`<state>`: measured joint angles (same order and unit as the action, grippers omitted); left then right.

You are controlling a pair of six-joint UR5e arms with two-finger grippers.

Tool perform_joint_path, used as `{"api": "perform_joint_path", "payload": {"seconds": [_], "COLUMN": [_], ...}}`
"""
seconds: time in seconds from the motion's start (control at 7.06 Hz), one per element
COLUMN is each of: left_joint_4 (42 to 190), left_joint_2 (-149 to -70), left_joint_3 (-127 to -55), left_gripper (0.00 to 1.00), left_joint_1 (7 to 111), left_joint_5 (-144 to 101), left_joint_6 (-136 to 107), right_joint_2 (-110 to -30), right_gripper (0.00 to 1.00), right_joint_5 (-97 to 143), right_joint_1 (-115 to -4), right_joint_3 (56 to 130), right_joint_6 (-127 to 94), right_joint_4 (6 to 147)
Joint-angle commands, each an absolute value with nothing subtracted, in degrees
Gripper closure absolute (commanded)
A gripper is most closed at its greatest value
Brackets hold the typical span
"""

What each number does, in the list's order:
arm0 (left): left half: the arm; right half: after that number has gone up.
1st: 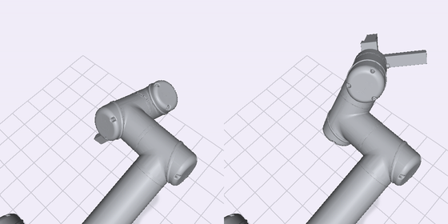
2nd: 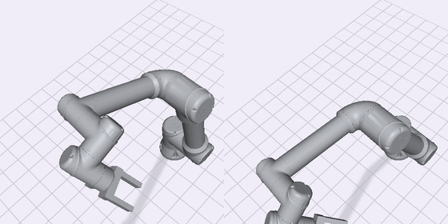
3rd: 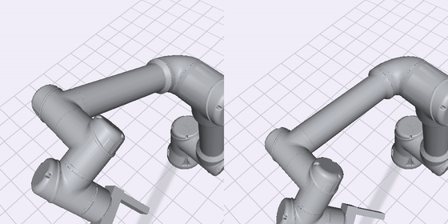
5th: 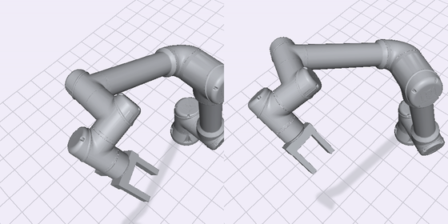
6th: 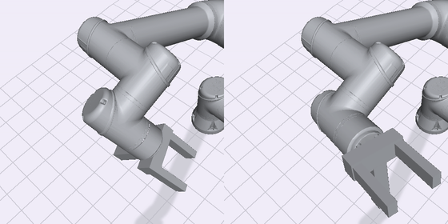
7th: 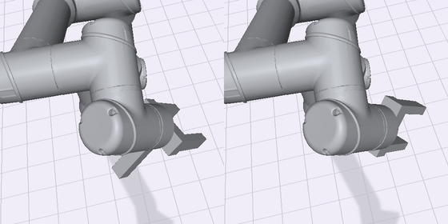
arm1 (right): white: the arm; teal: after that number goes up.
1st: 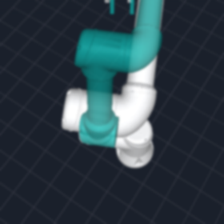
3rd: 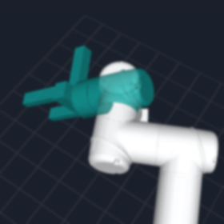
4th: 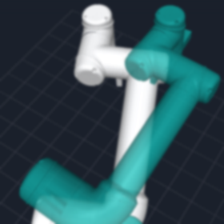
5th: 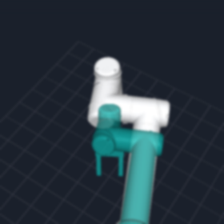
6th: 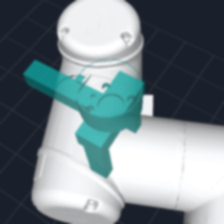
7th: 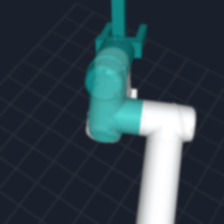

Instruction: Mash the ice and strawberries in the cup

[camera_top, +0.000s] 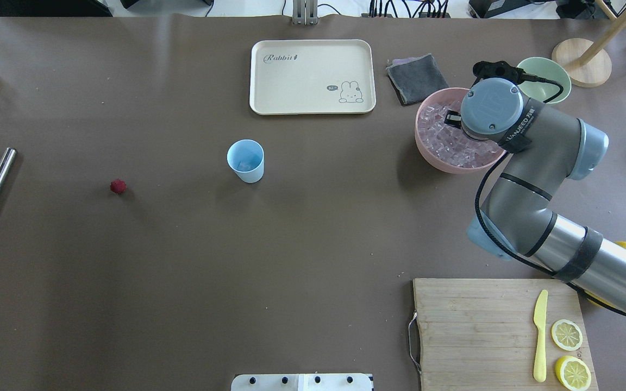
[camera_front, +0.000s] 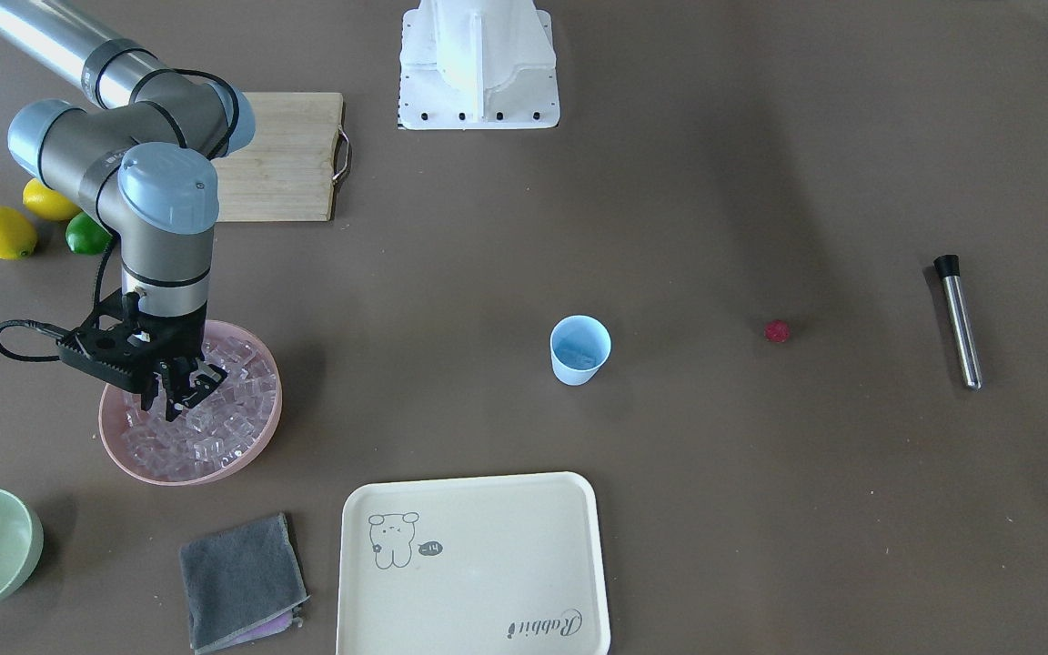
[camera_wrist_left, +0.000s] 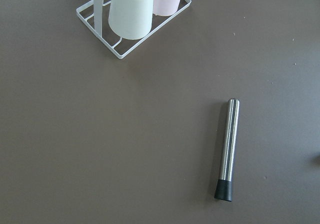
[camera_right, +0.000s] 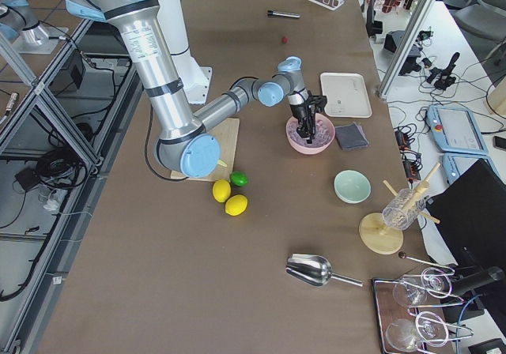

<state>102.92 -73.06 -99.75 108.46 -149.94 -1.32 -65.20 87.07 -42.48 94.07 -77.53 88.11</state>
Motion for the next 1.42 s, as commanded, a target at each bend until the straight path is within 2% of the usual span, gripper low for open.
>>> {"api": "perform_joint_path", "payload": {"seconds": [0.0, 0.28, 0.57, 0.85, 0.99, 1.27], "left_joint_4": [102.92, 102.92, 102.92, 102.92, 102.92, 102.83], "left_joint_2": [-73.04, -73.04, -73.04, -73.04, -73.04, -73.04], "left_joint_3": [-99.84, -99.58, -99.58, -99.58, -99.75, -99.75], "left_gripper": [0.01, 0.01, 0.01, 0.01, 0.01, 0.01], "left_joint_1": [108.46, 108.46, 108.46, 108.46, 108.46, 108.46], "left_joint_5": [-149.94, -149.94, -149.94, -149.94, -149.94, -150.03], "left_joint_6": [-1.32, -1.32, -1.32, -1.32, -1.32, -1.32], "right_joint_2": [-65.04, -64.69, -61.64, -44.30, -39.51, -25.03], "right_gripper": [0.94, 1.00, 1.00, 1.00, 1.00, 1.00], "right_joint_5": [87.01, 85.87, 86.13, 85.96, 85.52, 79.30], "right_joint_1": [-42.80, -42.63, -42.63, -38.96, -35.46, -28.42], "right_joint_3": [94.48, 94.66, 99.91, 97.57, 95.91, 78.76], "right_joint_6": [-78.92, -78.93, -79.01, -82.67, -86.79, -88.24], "right_joint_4": [88.07, 88.24, 89.55, 103.20, 103.88, 98.14]}}
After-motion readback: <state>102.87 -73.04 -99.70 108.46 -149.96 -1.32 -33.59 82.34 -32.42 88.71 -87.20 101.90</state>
